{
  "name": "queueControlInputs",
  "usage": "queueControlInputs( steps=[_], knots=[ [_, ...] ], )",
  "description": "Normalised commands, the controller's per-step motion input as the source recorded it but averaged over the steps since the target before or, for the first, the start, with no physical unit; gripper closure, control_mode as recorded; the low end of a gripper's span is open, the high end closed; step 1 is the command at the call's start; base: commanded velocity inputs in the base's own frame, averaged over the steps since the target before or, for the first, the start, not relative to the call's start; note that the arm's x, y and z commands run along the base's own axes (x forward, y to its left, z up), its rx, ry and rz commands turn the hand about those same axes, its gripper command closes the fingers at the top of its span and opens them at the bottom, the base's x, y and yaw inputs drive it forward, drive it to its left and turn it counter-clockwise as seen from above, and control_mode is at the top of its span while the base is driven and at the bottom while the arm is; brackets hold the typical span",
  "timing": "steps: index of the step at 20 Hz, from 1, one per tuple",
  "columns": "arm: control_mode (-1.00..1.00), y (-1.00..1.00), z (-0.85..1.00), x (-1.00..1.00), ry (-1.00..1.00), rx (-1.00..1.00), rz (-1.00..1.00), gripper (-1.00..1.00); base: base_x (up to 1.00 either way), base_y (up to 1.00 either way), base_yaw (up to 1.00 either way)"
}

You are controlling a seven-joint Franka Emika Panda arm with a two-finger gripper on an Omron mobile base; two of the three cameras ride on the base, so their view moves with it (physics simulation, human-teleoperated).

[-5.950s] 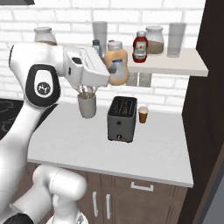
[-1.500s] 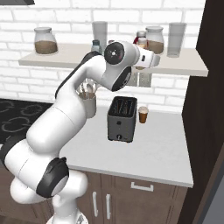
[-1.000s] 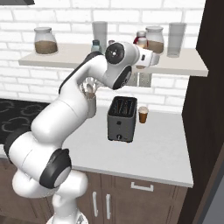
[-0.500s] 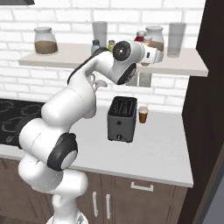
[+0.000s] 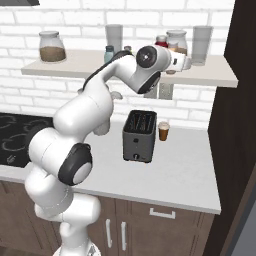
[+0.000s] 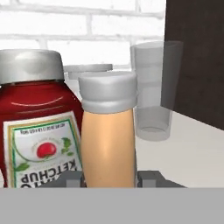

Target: Put the shaker and condiment bottle from the counter next to their counterparts in the cabinet.

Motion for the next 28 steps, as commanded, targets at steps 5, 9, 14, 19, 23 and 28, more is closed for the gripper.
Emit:
queueControlInputs(
  steps=[5, 9, 14, 19, 23, 28],
  knots=[
    [-1.0, 0.06, -0.26, 0.01, 0.04, -0.04, 0.0, -1.0, 0.0, 0.0, 0.0],
    [-1.0, -0.07, 0.0, -0.03, 0.01, 0.0, 0.0, -1.0, 0.0, 0.0, 0.0],
    [-1.0, -0.22, 0.0, -0.38, 0.0, 0.01, 0.0, -1.0, 0.0, 0.0, 0.0],
    [-1.0, -0.17, 0.01, -0.78, 0.0, 0.02, 0.0, -1.0, 0.0, 0.0, 0.0],
    [-1.0, 0.0, 0.02, -0.99, 0.0, 0.01, 0.0, -1.0, 0.0, 0.0, 0.0],
    [-1.0, 0.01, 0.06, -1.0, 0.0, 0.01, 0.0, -1.0, 0.0, 0.0, 0.0]
  ],
)
